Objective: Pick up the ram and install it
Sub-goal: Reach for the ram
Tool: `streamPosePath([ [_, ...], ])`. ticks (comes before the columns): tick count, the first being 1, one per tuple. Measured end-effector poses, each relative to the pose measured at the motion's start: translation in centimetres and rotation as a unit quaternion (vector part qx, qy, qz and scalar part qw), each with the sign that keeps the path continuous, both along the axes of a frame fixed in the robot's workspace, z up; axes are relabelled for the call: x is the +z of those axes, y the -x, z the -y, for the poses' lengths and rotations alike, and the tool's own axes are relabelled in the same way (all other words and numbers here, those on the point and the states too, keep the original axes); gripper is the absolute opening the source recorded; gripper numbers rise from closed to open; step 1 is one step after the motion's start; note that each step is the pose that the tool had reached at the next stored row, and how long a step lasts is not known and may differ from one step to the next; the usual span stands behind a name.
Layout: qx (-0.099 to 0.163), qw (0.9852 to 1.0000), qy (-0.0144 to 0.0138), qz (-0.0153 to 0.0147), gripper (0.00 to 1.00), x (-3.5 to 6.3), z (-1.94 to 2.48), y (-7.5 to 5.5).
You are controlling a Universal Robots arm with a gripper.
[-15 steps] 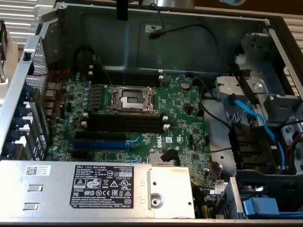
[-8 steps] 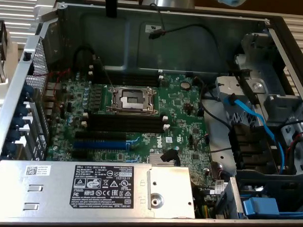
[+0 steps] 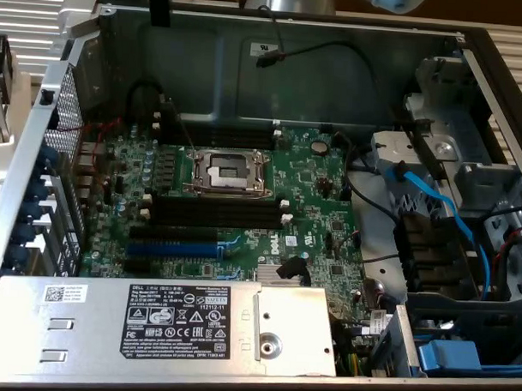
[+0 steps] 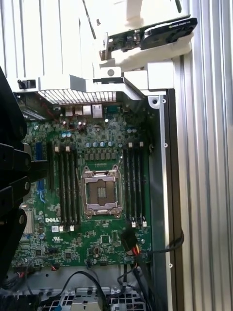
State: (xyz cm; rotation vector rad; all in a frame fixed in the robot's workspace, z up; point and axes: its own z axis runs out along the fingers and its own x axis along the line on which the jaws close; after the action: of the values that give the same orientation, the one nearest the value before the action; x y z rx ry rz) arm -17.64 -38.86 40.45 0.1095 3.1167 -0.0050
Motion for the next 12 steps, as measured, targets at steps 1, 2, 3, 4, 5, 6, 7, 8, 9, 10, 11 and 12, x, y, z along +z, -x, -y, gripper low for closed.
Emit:
streamPosePath([
  [1, 0.000, 1.0000, 0.0001, 0.0002, 0.10, 0.00, 0.00, 0.4],
  [2, 0.000, 1.0000, 0.0000, 0.0003, 0.10, -0.01, 0.00, 0.9],
  [3, 0.000, 1.0000, 0.0001, 0.0003, 0.10, 0.00, 0.00, 1.3],
  [4, 0.000, 1.0000, 0.0001, 0.0004, 0.10, 0.00, 0.00, 1.8],
  [5, 0.000, 1.0000, 0.0001, 0.0004, 0.10, 0.00, 0.00, 2.2],
  [6, 0.000, 1.0000, 0.0001, 0.0005, 0.10, 0.00, 0.00, 2.7],
  [7, 0.000, 1.0000, 0.0001, 0.0006, 0.10, 0.00, 0.00, 3.2],
  [8, 0.000, 1.0000, 0.0001, 0.0007, 0.10, -0.01, 0.00, 3.6],
  [9, 0.000, 1.0000, 0.0001, 0.0008, 0.10, 0.00, 0.00, 4.1],
  [10, 0.000, 1.0000, 0.0001, 0.0008, 0.10, 0.00, 0.00, 4.5],
  [11, 0.000, 1.0000, 0.0001, 0.0009, 0.10, 0.00, 0.00, 5.0],
  [12, 0.000, 1.0000, 0.0001, 0.0009, 0.10, 0.00, 0.00, 5.5],
])
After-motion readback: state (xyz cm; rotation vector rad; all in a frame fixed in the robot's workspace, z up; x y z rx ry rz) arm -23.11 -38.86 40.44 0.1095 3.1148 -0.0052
